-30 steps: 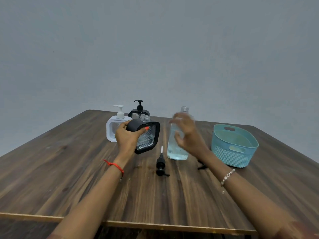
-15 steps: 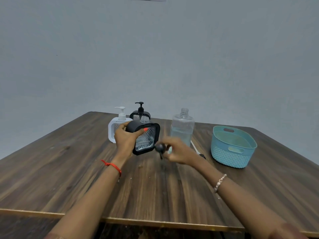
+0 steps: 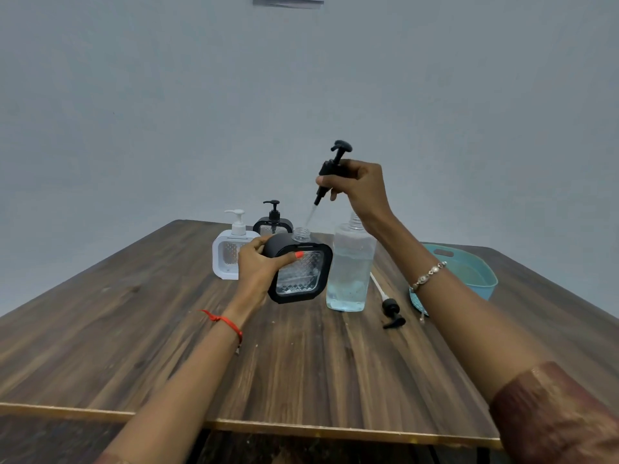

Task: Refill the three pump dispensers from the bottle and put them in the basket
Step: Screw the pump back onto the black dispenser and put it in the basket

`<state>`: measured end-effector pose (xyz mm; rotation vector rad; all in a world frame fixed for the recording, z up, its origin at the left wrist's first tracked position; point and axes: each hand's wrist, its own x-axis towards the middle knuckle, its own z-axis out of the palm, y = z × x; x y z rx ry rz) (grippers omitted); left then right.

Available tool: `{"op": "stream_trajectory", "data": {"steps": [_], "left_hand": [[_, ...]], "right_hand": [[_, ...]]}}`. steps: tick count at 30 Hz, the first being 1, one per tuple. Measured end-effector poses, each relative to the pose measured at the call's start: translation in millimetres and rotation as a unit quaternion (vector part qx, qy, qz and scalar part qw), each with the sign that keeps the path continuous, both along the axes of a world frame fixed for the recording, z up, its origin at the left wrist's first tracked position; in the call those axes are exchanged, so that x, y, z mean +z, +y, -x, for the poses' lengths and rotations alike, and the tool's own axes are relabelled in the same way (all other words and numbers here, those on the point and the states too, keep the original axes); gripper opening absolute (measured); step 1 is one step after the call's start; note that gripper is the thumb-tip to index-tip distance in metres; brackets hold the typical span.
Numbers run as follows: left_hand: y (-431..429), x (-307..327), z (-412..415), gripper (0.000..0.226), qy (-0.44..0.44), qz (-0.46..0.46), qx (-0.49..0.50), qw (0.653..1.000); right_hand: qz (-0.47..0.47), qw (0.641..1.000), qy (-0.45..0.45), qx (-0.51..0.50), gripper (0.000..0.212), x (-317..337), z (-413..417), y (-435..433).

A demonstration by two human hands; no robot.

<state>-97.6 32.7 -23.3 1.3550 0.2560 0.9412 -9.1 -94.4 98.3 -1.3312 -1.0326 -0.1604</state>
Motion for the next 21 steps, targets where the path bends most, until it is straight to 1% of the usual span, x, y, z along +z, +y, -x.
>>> {"op": "stream_trajectory", "data": {"steps": [5,9,11,13,17,19,21], "left_hand": [[-4,3,2,0.049,-0.008,0.003,-0.033,0.999],[-3,4,2,0.042,-0.021,0.014,-0.051,0.998],[-3,5,2,0.039,-0.028,0.015,-0.062,0.998],[-2,5,1,0.038,-0.035,0.032,-0.075,0.996],[-2,5,-1,0.037,-0.034,0.039,-0.078,0.996],[-2,5,-2,0.038,-0.033,0.040,-0.080,0.995],[-2,5,-2,0.038,-0.037,0.049,-0.085,0.995]], "right_hand": [[0.090,0.996,-0.003,-0.021,0.009,-19,-2,4],[0.155,0.987,-0.012,-0.039,0.020,-37,2,7],[0.184,0.982,-0.028,-0.044,0.019,-44,2,6],[0.196,0.980,-0.019,-0.037,0.019,-50,2,5],[0.230,0.970,-0.032,-0.070,0.034,-57,-3,5],[0.228,0.972,-0.014,-0.048,0.034,-55,-3,2],[0.194,0.981,0.026,0.001,0.027,-52,-2,-3]]}}
